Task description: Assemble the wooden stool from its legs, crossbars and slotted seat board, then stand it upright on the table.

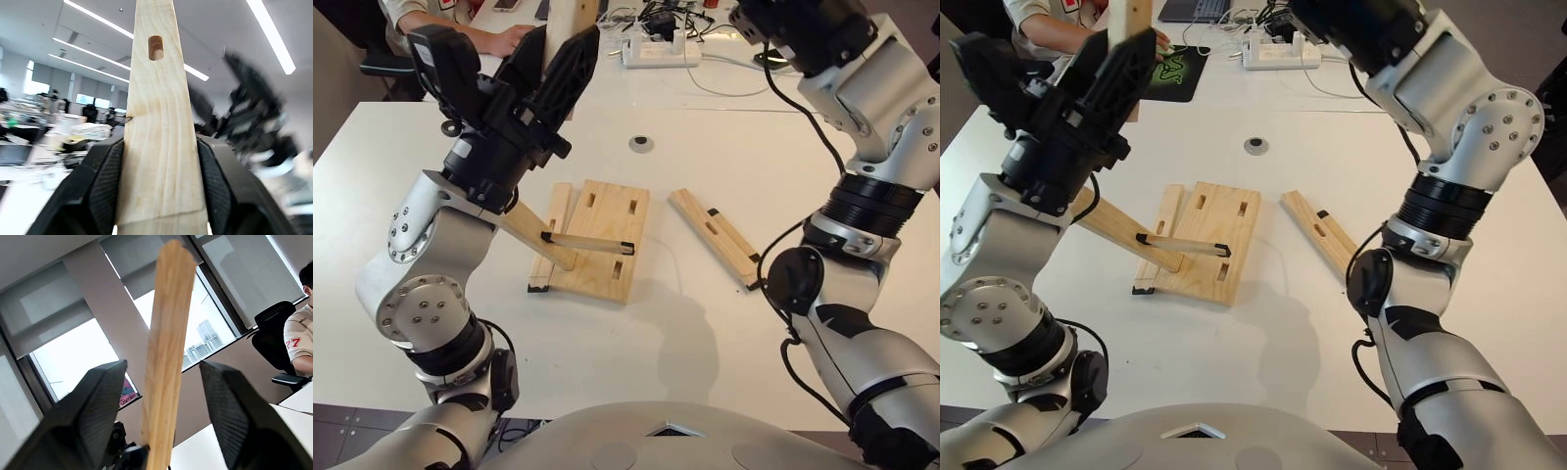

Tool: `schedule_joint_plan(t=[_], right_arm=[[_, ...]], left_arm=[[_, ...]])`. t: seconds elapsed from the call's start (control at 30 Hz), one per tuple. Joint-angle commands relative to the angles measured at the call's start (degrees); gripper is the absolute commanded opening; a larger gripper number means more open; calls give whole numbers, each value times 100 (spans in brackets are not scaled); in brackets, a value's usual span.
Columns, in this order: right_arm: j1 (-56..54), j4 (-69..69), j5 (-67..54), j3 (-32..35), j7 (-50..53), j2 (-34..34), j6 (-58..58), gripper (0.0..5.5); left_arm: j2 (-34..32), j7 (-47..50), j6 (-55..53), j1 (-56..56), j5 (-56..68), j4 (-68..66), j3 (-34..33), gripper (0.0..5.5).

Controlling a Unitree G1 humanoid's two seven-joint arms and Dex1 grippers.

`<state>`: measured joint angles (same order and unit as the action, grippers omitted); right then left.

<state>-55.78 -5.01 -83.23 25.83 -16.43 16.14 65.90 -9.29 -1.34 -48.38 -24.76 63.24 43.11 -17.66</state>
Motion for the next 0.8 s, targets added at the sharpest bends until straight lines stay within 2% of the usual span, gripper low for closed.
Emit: schedule_joint_plan(t=[0.03,0.2,0.4,0.8], right_arm=[[99,-226,-135,-28,-594,351,116,353],[-85,-881,-606,74,-531,378,178,442],[-71,-622,-1416,-200,-207,356,455,538],[-154,-794,-1887,-680,-15,583,472,540]], left_arm=[[-201,843,197,-189,1739,-91,-59,208],[-820,1317,525,-92,3395,-195,206,208],[-1433,1285,610,62,3492,-193,654,208],[-1779,953,1149,214,3953,-117,854,208]])
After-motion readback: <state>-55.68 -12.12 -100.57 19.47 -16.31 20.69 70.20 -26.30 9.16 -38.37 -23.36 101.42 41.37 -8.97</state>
